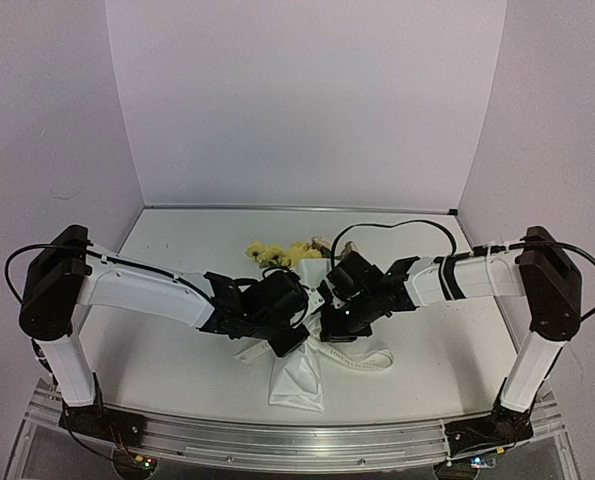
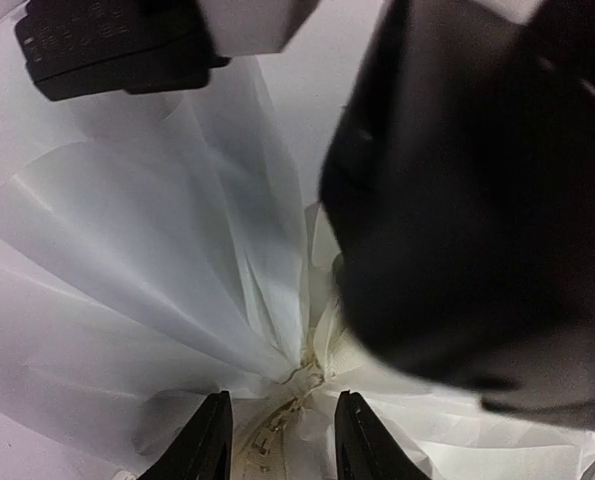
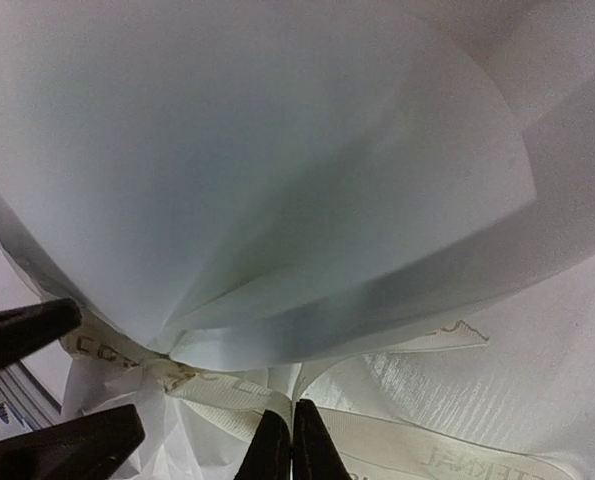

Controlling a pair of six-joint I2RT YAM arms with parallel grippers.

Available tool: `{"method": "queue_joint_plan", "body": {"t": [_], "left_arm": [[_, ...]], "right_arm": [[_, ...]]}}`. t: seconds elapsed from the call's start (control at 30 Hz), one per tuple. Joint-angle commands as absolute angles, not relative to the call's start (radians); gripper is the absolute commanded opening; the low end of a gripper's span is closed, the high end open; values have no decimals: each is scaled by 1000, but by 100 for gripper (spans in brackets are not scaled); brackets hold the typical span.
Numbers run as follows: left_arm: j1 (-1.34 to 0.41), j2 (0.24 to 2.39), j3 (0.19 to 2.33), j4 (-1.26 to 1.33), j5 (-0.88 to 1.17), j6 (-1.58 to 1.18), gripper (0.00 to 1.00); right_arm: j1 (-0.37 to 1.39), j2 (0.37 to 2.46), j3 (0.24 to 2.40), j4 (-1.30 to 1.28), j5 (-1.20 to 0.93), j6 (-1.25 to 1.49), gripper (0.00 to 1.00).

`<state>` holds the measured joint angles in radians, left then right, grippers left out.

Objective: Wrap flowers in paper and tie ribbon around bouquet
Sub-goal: Tie the half-tied ribbon around the folded bouquet.

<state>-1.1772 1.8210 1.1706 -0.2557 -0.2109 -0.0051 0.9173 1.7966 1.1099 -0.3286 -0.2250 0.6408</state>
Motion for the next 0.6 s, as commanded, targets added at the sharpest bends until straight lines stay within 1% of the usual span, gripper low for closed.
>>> {"method": "queue_joint_plan", "body": {"t": [0.0, 0.03, 0.13, 0.2, 0.23, 0.37, 0.5, 0.57], "left_arm": [[-1192, 1840, 1201, -215, -252, 47, 35], [-1192, 1835, 1197, -215, -264, 39, 35], [-1190, 1768, 1154, -181, -322, -16, 43], [-1186, 1702, 1127, -179, -351, -68, 45], [-1184, 1672, 1117, -186, -352, -95, 45], [-1170, 1543, 1026, -217, -291, -208, 40], [-1139, 1455, 893, -214, -143, -298, 37], [-1122, 1429, 829, -190, -60, -328, 38]], "right_arm": [[914, 1750, 1098, -296, -207, 668, 0], [913, 1750, 1097, -296, -207, 669, 0], [908, 1750, 1098, -296, -213, 673, 0], [908, 1752, 1100, -296, -216, 671, 0], [908, 1752, 1100, -296, -217, 669, 0], [907, 1758, 1103, -296, -219, 671, 0], [906, 1767, 1112, -298, -222, 674, 0], [905, 1769, 1114, -298, -223, 675, 0]]}}
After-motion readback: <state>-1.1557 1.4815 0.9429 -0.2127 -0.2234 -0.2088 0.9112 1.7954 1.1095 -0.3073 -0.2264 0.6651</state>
